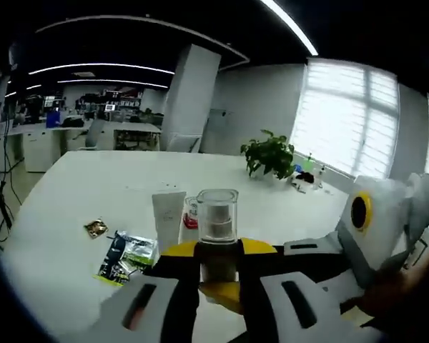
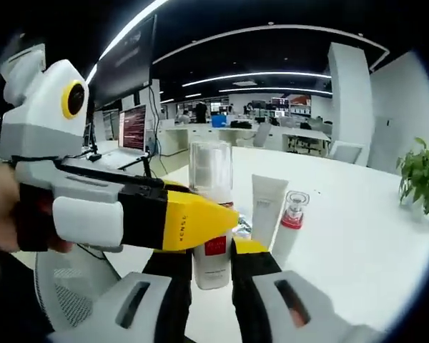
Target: Arrange the skincare products in the storage area until every visible bottle or jar stands upright without overlapping.
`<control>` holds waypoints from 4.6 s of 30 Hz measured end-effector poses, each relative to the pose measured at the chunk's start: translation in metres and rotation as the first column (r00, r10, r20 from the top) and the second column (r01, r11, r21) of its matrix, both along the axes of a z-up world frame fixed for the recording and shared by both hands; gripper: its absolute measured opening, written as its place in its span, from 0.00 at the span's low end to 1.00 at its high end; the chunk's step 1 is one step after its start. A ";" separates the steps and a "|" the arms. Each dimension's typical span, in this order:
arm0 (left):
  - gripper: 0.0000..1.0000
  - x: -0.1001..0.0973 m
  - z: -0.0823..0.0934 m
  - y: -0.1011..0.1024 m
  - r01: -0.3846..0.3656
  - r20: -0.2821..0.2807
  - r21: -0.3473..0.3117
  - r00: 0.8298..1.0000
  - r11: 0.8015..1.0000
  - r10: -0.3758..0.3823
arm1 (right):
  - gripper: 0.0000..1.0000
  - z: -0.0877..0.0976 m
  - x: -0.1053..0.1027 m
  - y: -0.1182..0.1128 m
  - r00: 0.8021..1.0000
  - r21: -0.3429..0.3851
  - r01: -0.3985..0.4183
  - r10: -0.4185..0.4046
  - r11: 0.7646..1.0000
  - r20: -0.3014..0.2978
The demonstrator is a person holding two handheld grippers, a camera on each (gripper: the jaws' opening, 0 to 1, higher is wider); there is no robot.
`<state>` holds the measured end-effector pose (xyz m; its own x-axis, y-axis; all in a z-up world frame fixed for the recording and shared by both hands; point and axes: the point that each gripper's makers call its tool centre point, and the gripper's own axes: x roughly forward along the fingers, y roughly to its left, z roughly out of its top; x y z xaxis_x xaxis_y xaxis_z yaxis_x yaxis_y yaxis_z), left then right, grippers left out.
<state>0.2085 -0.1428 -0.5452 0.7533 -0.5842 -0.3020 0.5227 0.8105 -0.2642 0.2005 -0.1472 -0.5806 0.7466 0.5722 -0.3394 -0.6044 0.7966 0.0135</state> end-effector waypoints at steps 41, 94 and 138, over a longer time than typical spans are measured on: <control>0.15 -0.019 -0.031 -0.053 0.731 0.072 0.139 0.666 0.669 -0.743 | 0.20 -0.019 -0.012 -0.017 0.836 0.005 -0.547 0.546 0.837 0.050; 0.15 0.020 -0.143 -0.061 0.721 -0.121 0.142 0.693 0.678 -0.711 | 0.22 -0.143 0.040 -0.036 0.911 -0.099 -0.412 0.406 0.906 -0.077; 0.21 0.039 -0.160 -0.030 0.604 -0.173 0.080 0.792 0.793 -0.586 | 0.18 -0.161 0.093 -0.044 0.912 -0.101 -0.408 0.399 0.907 -0.096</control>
